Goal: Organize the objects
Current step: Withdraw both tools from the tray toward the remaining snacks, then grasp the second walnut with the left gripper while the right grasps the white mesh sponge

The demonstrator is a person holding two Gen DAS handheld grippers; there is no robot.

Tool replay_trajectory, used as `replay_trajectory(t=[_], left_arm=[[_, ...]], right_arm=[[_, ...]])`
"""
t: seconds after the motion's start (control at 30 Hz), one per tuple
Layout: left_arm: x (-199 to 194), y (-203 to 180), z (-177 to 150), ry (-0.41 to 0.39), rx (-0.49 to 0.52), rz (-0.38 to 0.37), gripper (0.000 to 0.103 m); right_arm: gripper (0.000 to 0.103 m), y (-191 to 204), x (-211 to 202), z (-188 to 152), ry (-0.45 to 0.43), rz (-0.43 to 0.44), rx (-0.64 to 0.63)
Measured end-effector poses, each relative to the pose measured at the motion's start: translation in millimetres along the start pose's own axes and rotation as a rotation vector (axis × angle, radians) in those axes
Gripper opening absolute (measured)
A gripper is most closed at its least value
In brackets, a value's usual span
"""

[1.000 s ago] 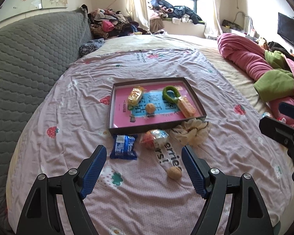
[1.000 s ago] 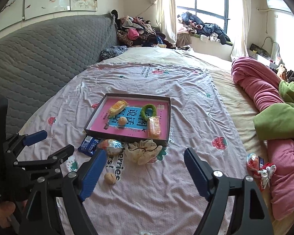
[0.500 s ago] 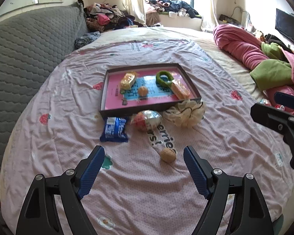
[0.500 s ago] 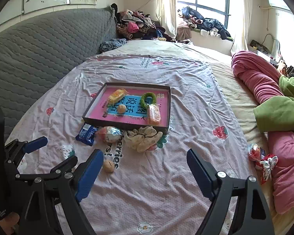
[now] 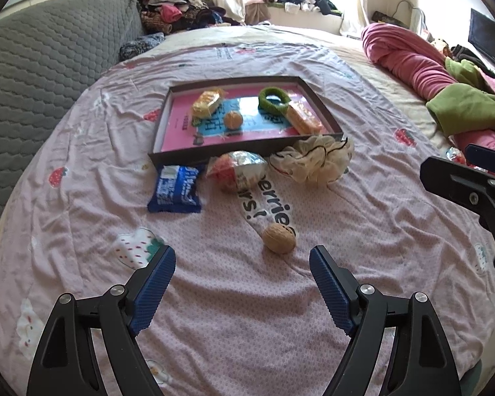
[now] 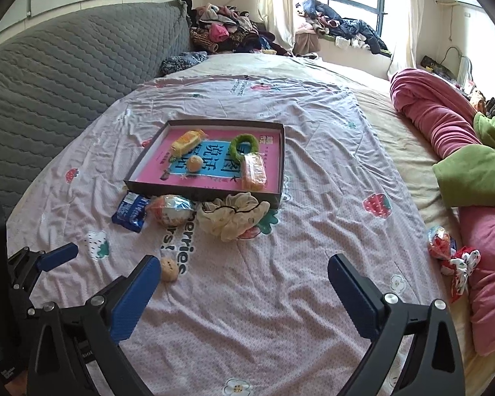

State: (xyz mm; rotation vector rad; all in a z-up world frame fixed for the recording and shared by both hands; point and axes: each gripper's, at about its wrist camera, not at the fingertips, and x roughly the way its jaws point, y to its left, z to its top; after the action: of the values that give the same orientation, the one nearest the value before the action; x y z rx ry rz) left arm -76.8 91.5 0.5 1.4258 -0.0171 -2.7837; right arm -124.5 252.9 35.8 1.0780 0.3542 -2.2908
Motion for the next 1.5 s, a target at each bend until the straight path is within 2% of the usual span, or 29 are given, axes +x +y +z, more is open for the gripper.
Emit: replay_trajectory(t=[0.63,1.27,1.3,1.37,1.43,1.5], left_arm=[[58.7,-8.9,-1.0,0.056,-0.014,-0.021,0.084],[92.6,-5.5,4.1,0.081,-0.023,-0.035,0.084],[93.9,-5.4,3.9,0.081,-0.02,-0.033,0.084],[95.8,-4.2,3.3,0.079,-0.023,-0.041,0.084],[98.2,-2.9,2.4,0.082,-0.031,-0.054,0.083],[100.1,-2.0,2.5,0.084,-0.032,-0.065,0.082]], right_arm=[[0.102,-6.2,85.6,16.0,0.057,0.014,0.004],[0.102,12.7,162.5,29.3,0.121,-0.021,-0.136],[0.1,13.9,166.4,28.4,0.128,-0.018,-0.143],[0.078,15.4,173.7,27.2,0.147,-0.009,-0.144],[0.067,15.9,179.0,25.6,0.159,-0.002,-0.14],[0.062,17.7,181.9,25.1,0.161,0.005,-0.143]])
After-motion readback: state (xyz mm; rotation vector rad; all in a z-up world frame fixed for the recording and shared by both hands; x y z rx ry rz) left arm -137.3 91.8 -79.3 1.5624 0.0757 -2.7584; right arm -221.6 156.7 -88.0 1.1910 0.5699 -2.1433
